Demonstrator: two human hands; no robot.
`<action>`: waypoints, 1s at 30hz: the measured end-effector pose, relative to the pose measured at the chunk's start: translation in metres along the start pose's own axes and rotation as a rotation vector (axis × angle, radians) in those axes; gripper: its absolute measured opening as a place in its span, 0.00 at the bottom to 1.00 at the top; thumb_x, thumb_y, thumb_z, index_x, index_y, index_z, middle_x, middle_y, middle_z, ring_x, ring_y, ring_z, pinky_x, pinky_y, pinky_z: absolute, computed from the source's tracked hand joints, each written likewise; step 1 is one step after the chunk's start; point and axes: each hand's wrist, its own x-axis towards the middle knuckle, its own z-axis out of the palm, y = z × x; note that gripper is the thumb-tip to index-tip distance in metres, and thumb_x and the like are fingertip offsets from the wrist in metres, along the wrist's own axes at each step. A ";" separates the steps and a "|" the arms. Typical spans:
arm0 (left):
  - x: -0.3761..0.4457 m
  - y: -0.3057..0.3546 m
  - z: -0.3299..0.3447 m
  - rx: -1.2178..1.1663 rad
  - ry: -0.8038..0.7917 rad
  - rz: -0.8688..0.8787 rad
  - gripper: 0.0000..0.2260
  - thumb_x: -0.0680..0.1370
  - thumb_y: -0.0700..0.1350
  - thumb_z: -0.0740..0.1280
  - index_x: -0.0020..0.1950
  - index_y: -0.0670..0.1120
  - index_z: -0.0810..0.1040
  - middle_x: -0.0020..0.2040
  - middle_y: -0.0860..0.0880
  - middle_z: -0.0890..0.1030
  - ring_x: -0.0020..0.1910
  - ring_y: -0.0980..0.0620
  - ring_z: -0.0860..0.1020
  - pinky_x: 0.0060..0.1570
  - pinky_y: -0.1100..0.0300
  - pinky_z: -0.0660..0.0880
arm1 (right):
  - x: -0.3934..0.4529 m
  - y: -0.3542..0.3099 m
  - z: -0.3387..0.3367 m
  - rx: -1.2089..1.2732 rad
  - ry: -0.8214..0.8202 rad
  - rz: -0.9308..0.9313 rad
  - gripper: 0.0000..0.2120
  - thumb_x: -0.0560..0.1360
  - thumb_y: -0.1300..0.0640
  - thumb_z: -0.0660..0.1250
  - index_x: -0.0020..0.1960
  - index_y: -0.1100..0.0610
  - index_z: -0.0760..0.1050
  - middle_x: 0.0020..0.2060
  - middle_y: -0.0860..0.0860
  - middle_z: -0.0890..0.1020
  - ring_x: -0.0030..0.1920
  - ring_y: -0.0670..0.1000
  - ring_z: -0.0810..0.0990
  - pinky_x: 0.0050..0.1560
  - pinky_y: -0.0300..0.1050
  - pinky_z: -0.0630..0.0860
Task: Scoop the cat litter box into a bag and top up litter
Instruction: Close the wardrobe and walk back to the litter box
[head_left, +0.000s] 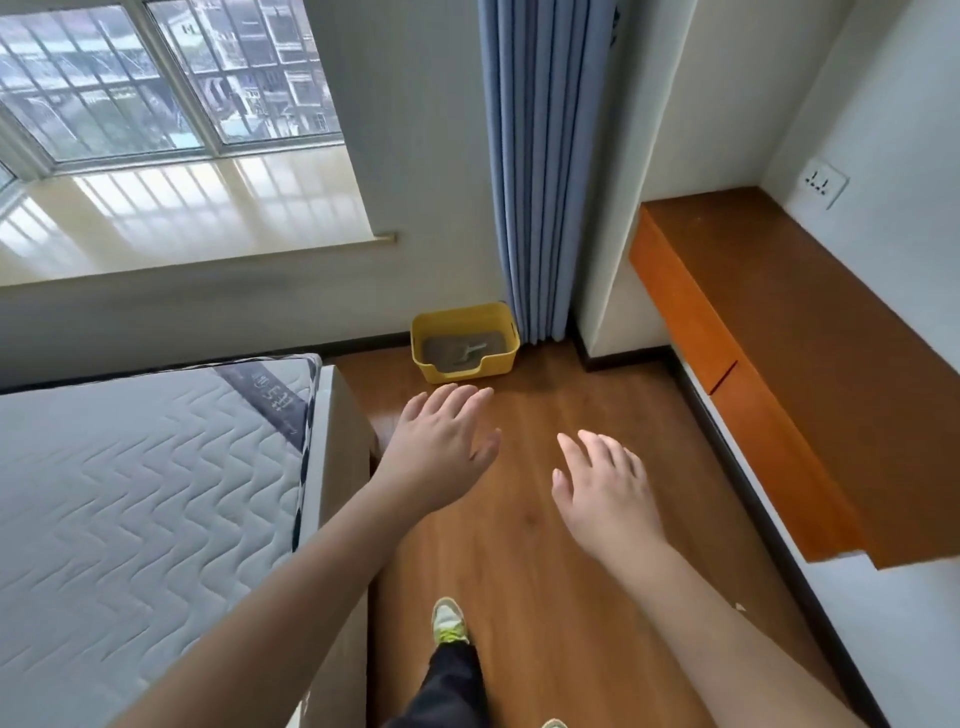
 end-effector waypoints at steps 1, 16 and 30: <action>0.012 -0.008 0.005 -0.023 -0.011 -0.004 0.26 0.82 0.61 0.50 0.78 0.53 0.57 0.77 0.53 0.63 0.77 0.52 0.57 0.76 0.49 0.53 | 0.013 -0.001 0.000 -0.001 -0.002 -0.002 0.25 0.81 0.43 0.45 0.77 0.48 0.54 0.75 0.50 0.60 0.75 0.52 0.55 0.74 0.51 0.52; 0.239 -0.155 0.015 -0.071 0.020 0.055 0.24 0.83 0.59 0.53 0.76 0.51 0.64 0.76 0.51 0.66 0.77 0.50 0.60 0.75 0.51 0.55 | 0.280 -0.051 -0.013 0.016 0.032 -0.014 0.25 0.81 0.45 0.51 0.77 0.49 0.55 0.74 0.51 0.62 0.74 0.53 0.59 0.72 0.52 0.58; 0.429 -0.177 0.036 -0.135 0.173 0.138 0.19 0.81 0.51 0.58 0.70 0.46 0.72 0.67 0.49 0.76 0.69 0.49 0.71 0.69 0.51 0.67 | 0.488 0.053 -0.018 0.041 0.148 0.009 0.23 0.79 0.49 0.57 0.72 0.53 0.66 0.67 0.52 0.72 0.68 0.54 0.69 0.64 0.52 0.70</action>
